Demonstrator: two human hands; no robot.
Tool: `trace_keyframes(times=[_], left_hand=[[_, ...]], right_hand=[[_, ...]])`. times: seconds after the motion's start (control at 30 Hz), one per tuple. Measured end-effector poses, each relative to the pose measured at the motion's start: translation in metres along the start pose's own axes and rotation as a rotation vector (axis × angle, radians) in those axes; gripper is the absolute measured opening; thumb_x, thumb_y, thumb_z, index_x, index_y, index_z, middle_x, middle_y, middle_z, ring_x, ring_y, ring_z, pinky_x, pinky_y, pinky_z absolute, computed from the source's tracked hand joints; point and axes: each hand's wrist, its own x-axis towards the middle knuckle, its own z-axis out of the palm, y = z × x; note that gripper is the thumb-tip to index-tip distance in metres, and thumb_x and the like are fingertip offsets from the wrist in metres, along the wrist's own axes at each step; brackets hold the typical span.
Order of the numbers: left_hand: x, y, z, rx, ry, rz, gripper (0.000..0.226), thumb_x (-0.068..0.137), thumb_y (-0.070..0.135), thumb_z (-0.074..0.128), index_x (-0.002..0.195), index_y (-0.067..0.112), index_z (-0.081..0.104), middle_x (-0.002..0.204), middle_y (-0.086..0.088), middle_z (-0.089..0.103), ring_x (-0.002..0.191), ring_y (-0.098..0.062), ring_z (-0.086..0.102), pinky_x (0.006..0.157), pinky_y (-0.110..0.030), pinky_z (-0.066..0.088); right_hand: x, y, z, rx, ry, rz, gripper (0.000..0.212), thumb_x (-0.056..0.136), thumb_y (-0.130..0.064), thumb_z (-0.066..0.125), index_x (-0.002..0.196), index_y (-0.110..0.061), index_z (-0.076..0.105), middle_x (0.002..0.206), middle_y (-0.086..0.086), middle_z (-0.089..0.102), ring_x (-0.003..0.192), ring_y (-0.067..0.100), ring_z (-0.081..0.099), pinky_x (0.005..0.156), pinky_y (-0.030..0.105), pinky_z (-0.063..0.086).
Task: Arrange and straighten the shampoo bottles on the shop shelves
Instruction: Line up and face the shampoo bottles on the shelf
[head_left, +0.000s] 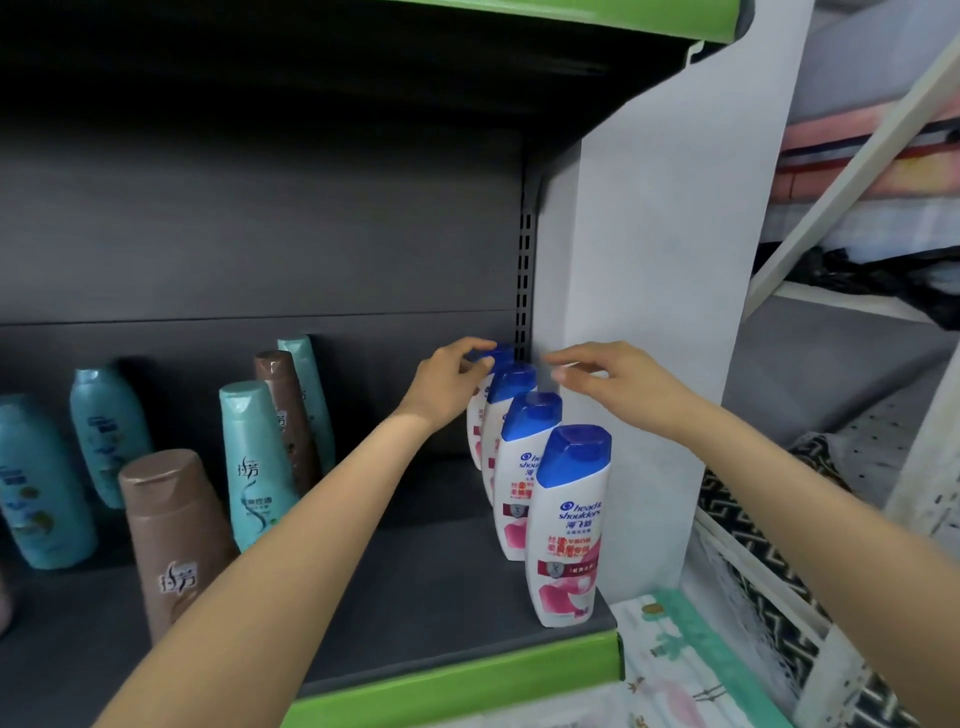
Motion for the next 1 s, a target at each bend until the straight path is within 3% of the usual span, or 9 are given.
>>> trace_keyframes(times=[0.13,0.27,0.43,0.63,0.83,1.0], left_hand=[[0.022,-0.001,-0.007,0.131,0.09,-0.043,0.03,0.097,0.01,0.043,0.124,0.014,0.057,0.121,-0.006,0.061,0.111,-0.019,0.056,0.09,-0.021,0.039],[0.039,-0.001,-0.008,0.198,-0.101,-0.009,0.039,0.098,0.013,0.044,0.135,0.021,0.048,0.136,-0.007,0.052,0.127,-0.019,0.045,0.1,-0.02,0.031],[0.047,-0.005,-0.001,0.263,-0.233,0.026,0.041,0.092,0.014,0.055,0.132,0.02,0.05,0.134,-0.003,0.052,0.123,-0.018,0.047,0.096,-0.022,0.034],[0.042,-0.021,0.002,0.187,-0.006,0.021,0.036,0.082,0.009,0.068,0.117,0.014,0.058,0.121,-0.005,0.06,0.111,-0.02,0.055,0.091,-0.022,0.039],[0.036,-0.012,-0.001,0.167,0.115,-0.006,0.035,0.083,0.006,0.067,0.117,0.013,0.06,0.119,-0.007,0.061,0.109,-0.021,0.056,0.087,-0.022,0.041],[0.024,0.009,-0.02,0.186,0.243,0.091,0.035,0.083,0.008,0.067,0.116,0.018,0.061,0.115,-0.007,0.063,0.106,-0.02,0.058,0.095,-0.031,0.046]], right_hand=[[0.021,-0.002,0.014,-0.011,-0.062,0.061,0.037,0.096,-0.031,0.05,0.132,-0.024,0.053,0.127,0.001,0.056,0.117,0.015,0.05,0.09,0.02,0.032],[0.03,-0.003,0.02,-0.046,-0.111,0.083,0.037,0.097,-0.03,0.048,0.133,-0.022,0.051,0.132,0.001,0.055,0.117,0.015,0.049,0.088,0.021,0.033],[0.033,0.001,0.017,-0.034,-0.105,0.078,0.034,0.097,-0.031,0.048,0.128,-0.022,0.056,0.127,0.001,0.059,0.106,0.01,0.051,0.086,0.02,0.035],[0.034,0.0,0.018,-0.086,-0.113,0.067,0.036,0.096,-0.023,0.052,0.131,-0.02,0.054,0.127,0.004,0.059,0.109,0.014,0.053,0.084,0.018,0.034],[0.037,0.0,0.017,-0.105,-0.115,0.077,0.035,0.095,-0.017,0.054,0.129,-0.018,0.056,0.124,0.008,0.06,0.111,0.019,0.055,0.085,0.019,0.035],[0.035,-0.006,0.012,-0.109,-0.158,0.082,0.036,0.095,-0.018,0.053,0.131,-0.018,0.054,0.128,0.008,0.059,0.114,0.019,0.054,0.087,0.019,0.036]])
